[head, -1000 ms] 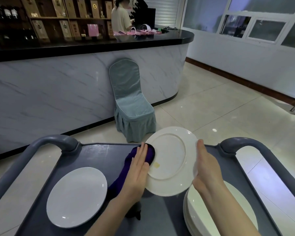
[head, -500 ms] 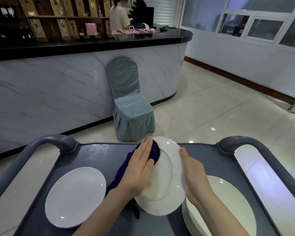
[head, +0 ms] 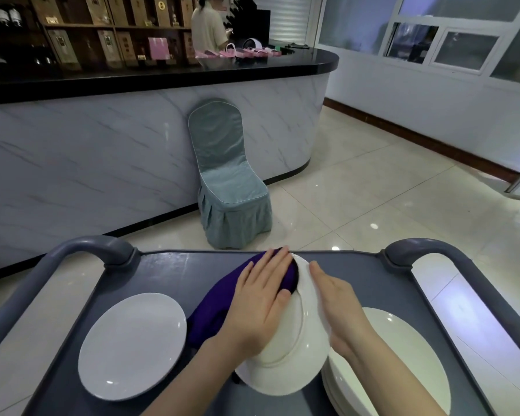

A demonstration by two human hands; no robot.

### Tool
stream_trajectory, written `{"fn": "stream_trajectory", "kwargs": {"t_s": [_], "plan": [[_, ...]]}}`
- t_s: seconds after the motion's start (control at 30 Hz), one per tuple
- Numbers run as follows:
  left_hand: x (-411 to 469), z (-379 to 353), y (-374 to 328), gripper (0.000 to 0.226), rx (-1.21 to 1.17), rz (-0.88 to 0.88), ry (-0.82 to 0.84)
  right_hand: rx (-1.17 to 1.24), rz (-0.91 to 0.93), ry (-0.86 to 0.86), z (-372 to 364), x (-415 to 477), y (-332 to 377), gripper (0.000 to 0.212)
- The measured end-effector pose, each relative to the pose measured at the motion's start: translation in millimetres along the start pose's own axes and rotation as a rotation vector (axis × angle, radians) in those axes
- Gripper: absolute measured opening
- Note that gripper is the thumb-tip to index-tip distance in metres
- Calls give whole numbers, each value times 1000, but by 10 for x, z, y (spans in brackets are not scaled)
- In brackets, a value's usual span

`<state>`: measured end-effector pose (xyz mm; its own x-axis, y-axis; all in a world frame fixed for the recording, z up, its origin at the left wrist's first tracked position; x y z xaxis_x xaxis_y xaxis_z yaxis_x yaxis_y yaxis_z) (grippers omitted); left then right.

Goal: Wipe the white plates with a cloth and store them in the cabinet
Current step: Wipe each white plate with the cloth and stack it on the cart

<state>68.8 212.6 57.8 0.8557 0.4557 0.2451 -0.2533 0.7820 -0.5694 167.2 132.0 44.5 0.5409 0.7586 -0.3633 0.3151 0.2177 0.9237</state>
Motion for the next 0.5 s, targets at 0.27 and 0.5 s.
{"fn": "stream_trajectory", "kwargs": {"t_s": [0.27, 0.5], "plan": [[-162, -241, 131, 56, 77, 41, 84, 37, -47, -80, 140, 83, -58, 42], [-535, -524, 52, 57, -10, 36, 77, 132, -36, -220, 439, 121, -7, 44]]}}
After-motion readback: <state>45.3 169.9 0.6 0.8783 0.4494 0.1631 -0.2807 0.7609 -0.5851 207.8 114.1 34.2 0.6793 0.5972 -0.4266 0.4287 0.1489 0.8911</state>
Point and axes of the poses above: each hand's wrist, its own x-axis towards the middle knuckle, its own z-axis out of the back of the hand, y = z × x, the point moved 10 cm from there along x, towards the middle knuckle, and after that the axes turned 7 degrees about y, right-handed, at the moved point
